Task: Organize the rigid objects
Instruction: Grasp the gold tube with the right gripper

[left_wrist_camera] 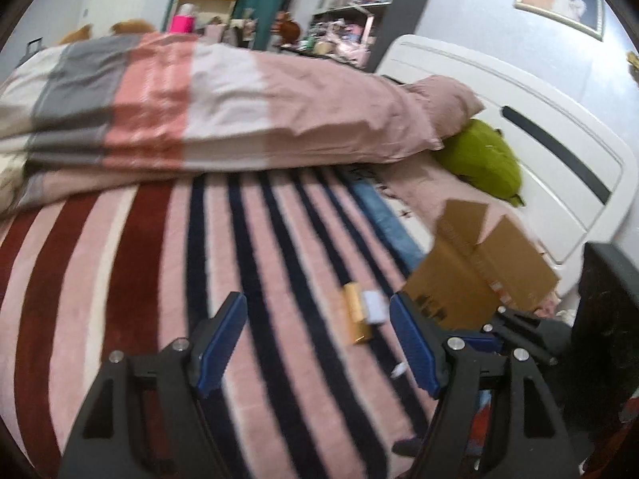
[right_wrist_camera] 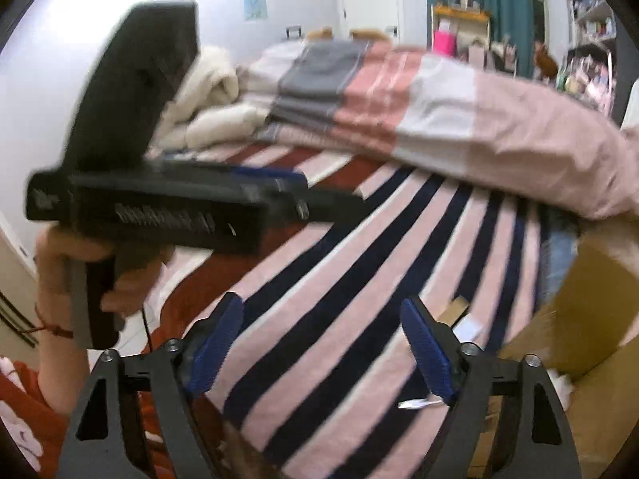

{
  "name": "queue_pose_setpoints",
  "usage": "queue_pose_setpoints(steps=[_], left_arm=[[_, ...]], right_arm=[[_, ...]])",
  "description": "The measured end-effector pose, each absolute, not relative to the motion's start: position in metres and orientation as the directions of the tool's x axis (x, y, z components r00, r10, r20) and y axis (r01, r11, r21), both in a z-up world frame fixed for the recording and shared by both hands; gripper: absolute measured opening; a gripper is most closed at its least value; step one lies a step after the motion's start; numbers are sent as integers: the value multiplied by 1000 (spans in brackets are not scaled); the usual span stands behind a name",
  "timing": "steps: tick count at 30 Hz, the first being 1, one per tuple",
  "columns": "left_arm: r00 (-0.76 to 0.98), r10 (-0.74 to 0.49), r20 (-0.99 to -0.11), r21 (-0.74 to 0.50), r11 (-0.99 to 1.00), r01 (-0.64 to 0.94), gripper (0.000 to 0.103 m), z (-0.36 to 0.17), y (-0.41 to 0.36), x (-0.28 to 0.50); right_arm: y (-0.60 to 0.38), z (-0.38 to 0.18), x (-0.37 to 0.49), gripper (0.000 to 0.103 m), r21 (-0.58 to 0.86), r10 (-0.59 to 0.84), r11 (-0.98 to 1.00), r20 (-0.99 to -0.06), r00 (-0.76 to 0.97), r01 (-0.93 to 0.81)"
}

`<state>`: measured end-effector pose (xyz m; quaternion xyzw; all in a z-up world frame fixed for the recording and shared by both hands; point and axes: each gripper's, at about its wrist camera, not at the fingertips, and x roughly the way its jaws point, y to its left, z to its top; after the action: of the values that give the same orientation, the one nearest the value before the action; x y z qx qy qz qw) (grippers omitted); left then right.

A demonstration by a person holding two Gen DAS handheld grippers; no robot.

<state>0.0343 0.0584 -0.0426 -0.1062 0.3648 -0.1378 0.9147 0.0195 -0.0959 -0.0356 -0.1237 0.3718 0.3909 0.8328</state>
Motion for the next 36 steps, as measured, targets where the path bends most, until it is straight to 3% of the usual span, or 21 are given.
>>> queue_pose_setpoints(steps=[3,8,15,19,26,29,33,36], left_arm=[[687,-316,-654,-303,942,145,71,-60,73,29],[672,-324,-666,-320,938,135,71,-75,82,21],[676,-315,-666,-321,939,121,71,-75,89,18],[680,-315,-662,-324,939,120,71,-73,91,19],[668,-319,-672,-316,940,131,71,-73,85,26],[665,-314,-677,-311,942,128,71,-73,83,27],[660,-312,-683,-315,942,119,71,-74,84,26],[653,-315,-689,-322,940,115,71,-77,85,26]], right_arm=[[-87,-70,28,77,110,521,705,-750,407,-700],[-97,-129,63,57,58,329,862,-821,467,-504],[-110,-160,103,43,96,246,948,-827,506,-304],[-115,-162,111,20,76,208,963,-821,532,-260],[-111,-152,84,16,159,369,877,-827,424,-453],[-99,-154,74,16,126,372,837,-845,385,-533],[-93,-158,82,25,120,361,850,-843,400,-513],[-94,-165,88,20,129,348,865,-851,393,-485]])
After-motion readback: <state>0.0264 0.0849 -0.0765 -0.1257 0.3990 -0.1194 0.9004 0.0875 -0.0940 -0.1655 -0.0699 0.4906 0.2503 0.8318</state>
